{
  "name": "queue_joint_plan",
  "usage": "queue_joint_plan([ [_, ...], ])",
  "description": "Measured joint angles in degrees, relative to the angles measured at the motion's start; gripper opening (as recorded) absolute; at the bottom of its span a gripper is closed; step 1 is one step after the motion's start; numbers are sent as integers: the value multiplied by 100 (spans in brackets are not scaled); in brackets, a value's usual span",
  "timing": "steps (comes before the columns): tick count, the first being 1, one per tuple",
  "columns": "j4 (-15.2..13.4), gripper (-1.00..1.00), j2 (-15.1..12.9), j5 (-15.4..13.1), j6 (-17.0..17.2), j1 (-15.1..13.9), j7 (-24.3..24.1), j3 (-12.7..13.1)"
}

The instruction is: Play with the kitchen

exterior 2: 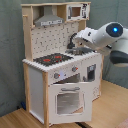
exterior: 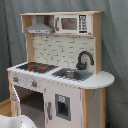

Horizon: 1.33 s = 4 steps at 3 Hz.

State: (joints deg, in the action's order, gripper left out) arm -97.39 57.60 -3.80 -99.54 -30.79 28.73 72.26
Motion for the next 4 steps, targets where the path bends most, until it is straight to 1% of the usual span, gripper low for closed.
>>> queue_joint_plan([
  [1, -402, 100, -336, 112, 12, 246, 410, -214],
  [3, -1262, 100, -932, 423, -36, 811, 848, -499],
  [4, -1638, 100, -1164, 612, -75, 1045, 1069, -638],
])
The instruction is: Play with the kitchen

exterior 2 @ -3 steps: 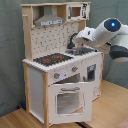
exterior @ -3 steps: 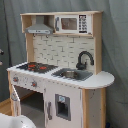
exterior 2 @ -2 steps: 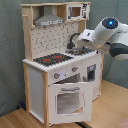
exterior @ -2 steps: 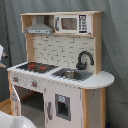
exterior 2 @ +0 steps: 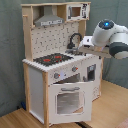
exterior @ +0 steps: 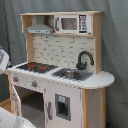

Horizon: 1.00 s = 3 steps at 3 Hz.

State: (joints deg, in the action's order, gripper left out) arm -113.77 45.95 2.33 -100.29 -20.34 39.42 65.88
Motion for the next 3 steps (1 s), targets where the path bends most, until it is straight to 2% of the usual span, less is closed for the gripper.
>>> queue_joint_plan([
  [1, -372, 100, -213, 225, -74, 153, 399, -204],
  [2, -650, 100, -396, 429, -218, 150, 897, -346],
  [3, -886, 100, -631, 483, -470, 135, 1285, -403],
])
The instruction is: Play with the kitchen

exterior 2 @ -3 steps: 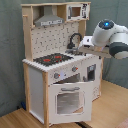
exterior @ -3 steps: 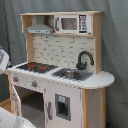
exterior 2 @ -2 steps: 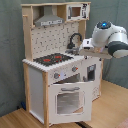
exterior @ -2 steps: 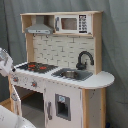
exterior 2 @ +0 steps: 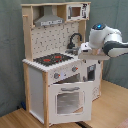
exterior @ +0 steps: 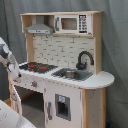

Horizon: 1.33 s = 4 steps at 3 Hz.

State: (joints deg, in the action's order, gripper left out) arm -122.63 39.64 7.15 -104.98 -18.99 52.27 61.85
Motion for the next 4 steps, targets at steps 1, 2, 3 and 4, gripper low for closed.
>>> queue_joint_plan([
  [1, -148, 100, -341, 0, -357, -41, 361, 12],
  [2, -196, 100, -526, -2, -489, -42, 484, 35],
  [3, -208, -100, -587, -2, -524, -42, 518, 44],
  [4, -254, -100, -763, -2, -637, -42, 612, 78],
])
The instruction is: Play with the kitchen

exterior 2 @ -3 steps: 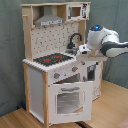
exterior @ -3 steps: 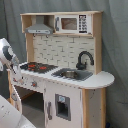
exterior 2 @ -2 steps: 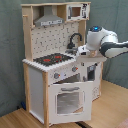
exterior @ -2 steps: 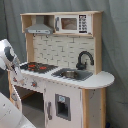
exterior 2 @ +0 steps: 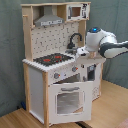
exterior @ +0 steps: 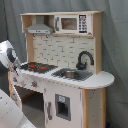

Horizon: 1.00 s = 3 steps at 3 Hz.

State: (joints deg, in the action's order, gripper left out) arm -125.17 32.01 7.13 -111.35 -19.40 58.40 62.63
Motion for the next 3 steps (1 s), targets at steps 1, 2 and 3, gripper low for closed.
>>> queue_joint_plan([
  [1, -178, -100, -439, -6, -293, -4, 257, 55],
  [2, -253, -100, -958, -6, -409, -44, 546, 58],
  [3, -434, -100, -1521, -71, -502, -92, 606, 71],
])
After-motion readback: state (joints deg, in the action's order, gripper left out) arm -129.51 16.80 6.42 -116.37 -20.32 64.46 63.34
